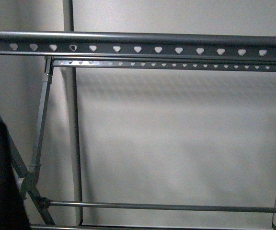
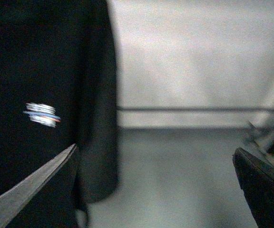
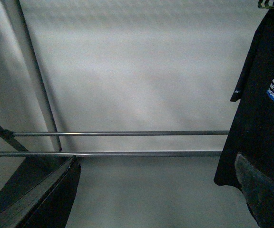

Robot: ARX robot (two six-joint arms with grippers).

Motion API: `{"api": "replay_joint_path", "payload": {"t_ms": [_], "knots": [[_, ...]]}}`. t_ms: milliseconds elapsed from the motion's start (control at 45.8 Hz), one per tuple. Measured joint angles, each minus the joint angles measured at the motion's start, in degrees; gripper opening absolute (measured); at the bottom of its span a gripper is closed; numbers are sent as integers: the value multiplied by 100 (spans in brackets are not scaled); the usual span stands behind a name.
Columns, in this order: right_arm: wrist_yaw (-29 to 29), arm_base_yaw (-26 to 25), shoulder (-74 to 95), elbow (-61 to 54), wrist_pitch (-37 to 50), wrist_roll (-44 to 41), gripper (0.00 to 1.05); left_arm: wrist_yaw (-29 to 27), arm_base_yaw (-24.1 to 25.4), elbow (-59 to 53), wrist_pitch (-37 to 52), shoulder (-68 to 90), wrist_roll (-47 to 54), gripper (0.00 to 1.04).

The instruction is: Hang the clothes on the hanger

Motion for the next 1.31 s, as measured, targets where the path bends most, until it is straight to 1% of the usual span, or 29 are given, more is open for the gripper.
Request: {"api": "replay_joint_path", "payload": {"t_ms": [44,87,109,153,218,350,437,546,655,830,939,1070,1114,1136,1201,1223,1267,1311], "knots": [[0,0,0,0,0,0,97,671,254,142,-52,507,-52,98],[-22,0,0,0,0,-2,97,776,413,260,116,984,-140,98],[-20,0,0,0,0,-2,97,734,498,341,275,1276,-223,98],[-15,0,0,0,0,0,97,590,621,503,575,1749,-398,98],[-2,0,0,0,0,0,97,201,817,916,1147,2645,-826,98],[-2,0,0,0,0,-2,97,-358,1071,1770,1528,4070,-1576,98],[-4,0,0,0,0,0,97,-907,1252,2544,1869,5370,-2216,98],[-2,0,0,0,0,0,97,-1661,1469,3554,1617,6701,-3056,98],[-2,0,0,0,0,0,97,-2186,1526,4297,1585,7565,-3482,98],[-4,0,0,0,0,0,97,-2557,1504,4966,1443,8223,-3724,98],[-2,0,0,0,0,0,97,-2900,1397,5598,1346,8769,-3790,98],[-2,0,0,0,0,-2,97,-3110,1329,6367,1047,9401,-3873,98],[-2,2,0,0,0,0,97,-3213,1331,6603,857,9604,-3895,89],[-2,0,0,0,0,-2,97,-3222,1331,6634,837,9630,-3899,87],[-2,0,0,0,0,0,97,-3217,1331,6760,758,9755,-3908,77],[-2,0,0,0,0,0,97,-3211,1331,6771,750,9768,-3908,75],[-4,0,0,0,0,0,97,-3174,1331,6800,702,9796,-3912,67],[-4,0,0,0,0,0,97,-3134,1333,6800,684,9801,-3910,63]]}}
